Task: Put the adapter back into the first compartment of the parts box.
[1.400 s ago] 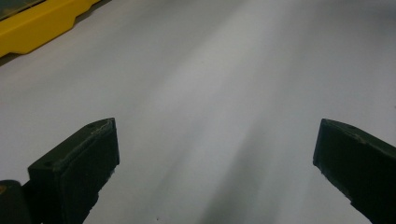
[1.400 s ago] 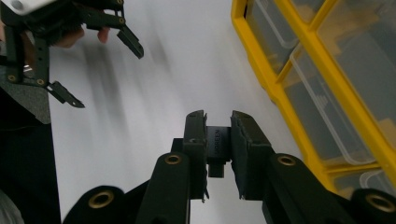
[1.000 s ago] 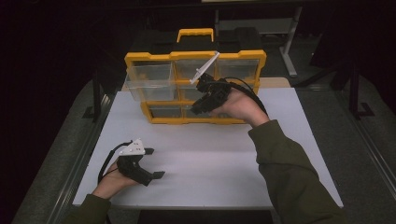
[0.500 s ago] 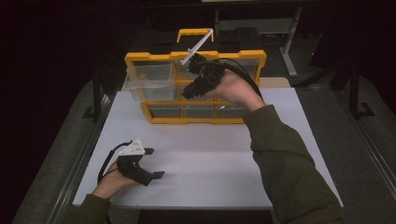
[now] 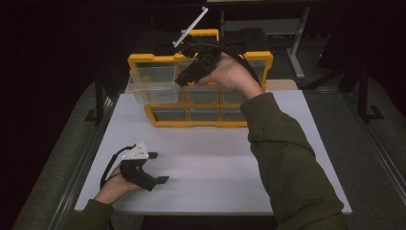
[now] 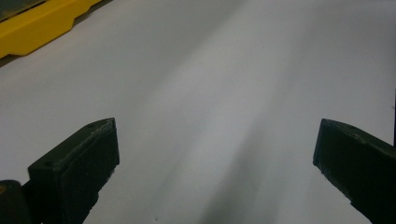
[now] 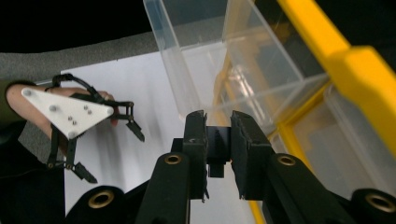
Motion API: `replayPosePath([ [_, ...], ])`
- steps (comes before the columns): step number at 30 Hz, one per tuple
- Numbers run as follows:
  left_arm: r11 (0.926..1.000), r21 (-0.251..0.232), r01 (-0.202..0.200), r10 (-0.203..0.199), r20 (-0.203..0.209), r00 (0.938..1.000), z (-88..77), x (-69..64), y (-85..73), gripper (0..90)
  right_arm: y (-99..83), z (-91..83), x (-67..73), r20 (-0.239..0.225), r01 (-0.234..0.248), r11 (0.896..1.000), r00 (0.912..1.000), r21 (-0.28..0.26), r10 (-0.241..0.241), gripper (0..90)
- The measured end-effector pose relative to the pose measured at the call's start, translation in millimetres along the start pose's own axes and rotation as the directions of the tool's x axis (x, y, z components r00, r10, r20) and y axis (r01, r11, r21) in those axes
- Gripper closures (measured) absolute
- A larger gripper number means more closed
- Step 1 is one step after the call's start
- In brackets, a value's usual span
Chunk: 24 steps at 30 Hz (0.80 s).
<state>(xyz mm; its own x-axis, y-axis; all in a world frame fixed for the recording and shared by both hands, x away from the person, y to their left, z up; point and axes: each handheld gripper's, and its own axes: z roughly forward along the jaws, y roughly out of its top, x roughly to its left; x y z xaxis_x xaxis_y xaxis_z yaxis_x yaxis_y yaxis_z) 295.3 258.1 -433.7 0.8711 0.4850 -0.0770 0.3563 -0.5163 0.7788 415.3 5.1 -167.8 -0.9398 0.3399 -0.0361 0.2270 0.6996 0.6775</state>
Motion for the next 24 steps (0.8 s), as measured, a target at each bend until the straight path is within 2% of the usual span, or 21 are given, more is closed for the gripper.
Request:
replayPosePath([
  [9,1.0,-0.005,0.003,-0.003,-0.001,1.0,-0.8,0.8,-0.2,0.0,22.2,0.6,-1.1,0.004,0.013,1.0,0.9999,-0.014,-0.013,75.4],
  [14,1.0,-0.006,0.005,-0.005,-0.001,1.0,-0.8,0.9,-0.3,0.0,32.9,9.2,-3.8,-0.003,0.014,1.0,0.9999,-0.015,-0.014,75.4],
  [20,1.0,-0.006,0.006,-0.006,0.002,1.0,-0.4,0.7,-0.3,0.0,38.9,24.2,-8.2,-0.026,-0.01,1.0,0.9996,0.002,0.01,74.3],
  [22,1.0,-0.006,0.007,-0.007,0.004,1.0,-0.3,0.8,-0.1,0.0,38.8,26.7,-9.3,-0.04,-0.013,1.0,0.9991,-0.003,0.013,66.2],
  [24,0.9999,-0.008,0.009,-0.009,0.004,1.0,-0.3,1.5,-0.1,0.0,38.2,26.1,-9.7,-0.029,-0.017,1.0,0.9994,-0.005,0.017,60.2],
])
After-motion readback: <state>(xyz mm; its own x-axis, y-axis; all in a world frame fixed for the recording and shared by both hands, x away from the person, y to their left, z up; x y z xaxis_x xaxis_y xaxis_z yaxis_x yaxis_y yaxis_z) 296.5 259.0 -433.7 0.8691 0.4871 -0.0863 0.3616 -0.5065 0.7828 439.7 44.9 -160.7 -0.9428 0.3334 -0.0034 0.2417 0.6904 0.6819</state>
